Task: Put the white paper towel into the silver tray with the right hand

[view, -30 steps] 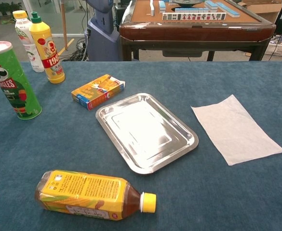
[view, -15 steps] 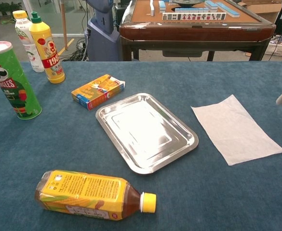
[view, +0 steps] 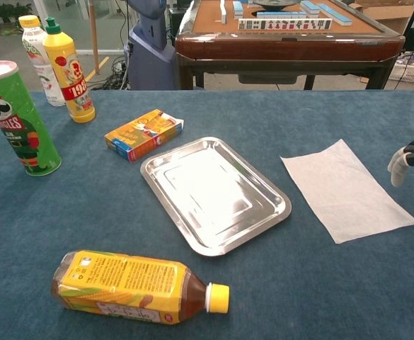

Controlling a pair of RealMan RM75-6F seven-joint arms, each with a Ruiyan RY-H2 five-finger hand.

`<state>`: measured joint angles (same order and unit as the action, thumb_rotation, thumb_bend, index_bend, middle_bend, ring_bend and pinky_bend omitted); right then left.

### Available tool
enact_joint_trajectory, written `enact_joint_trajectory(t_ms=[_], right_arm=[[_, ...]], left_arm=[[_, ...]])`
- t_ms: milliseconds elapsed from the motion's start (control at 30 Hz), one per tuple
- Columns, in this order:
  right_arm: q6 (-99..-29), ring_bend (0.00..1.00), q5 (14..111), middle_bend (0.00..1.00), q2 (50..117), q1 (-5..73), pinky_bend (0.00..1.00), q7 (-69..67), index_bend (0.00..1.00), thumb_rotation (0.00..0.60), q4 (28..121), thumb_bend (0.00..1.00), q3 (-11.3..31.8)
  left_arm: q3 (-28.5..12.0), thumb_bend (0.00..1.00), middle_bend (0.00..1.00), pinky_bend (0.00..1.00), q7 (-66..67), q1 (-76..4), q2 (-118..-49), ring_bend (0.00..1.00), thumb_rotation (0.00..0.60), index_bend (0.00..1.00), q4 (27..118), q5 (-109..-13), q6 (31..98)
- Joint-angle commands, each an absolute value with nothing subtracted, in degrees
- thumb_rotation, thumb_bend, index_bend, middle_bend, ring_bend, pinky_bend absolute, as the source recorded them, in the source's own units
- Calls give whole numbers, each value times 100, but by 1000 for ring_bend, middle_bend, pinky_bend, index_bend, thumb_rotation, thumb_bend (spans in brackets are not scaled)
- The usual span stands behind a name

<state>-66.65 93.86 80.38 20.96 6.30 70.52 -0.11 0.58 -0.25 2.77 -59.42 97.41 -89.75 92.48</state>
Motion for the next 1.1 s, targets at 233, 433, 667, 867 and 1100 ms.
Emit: enact_joint_trajectory(t_ms=[233,433,667,867,1100], right_arm=[[-6673,179,9273,288,8381,2141,215,603,437,600,6581,129,-23],[-6602,179,9242,288,8516,2201,215,599,437,600,6465,137,-52],[-6507,179,9180,288,8671,2276,215,598,437,600,6292,137,-62],[-6435,179,9123,288,8769,2321,215,607,437,600,6170,137,-73],[-6412,179,9068,288,8843,2364,215,670,437,600,6096,137,-59]], left_arm=[[49,274,0,0,-37,261,-5955,0,600,0,9724,-8998,9235],[56,274,0,0,-52,280,-5955,0,600,0,9709,-8985,9241],[52,274,0,0,-79,300,-5958,0,600,0,9679,-8964,9253],[49,274,0,0,-97,301,-5958,0,600,0,9661,-8960,9247],[38,274,0,0,-119,301,-5961,0,600,0,9641,-8950,9244]])
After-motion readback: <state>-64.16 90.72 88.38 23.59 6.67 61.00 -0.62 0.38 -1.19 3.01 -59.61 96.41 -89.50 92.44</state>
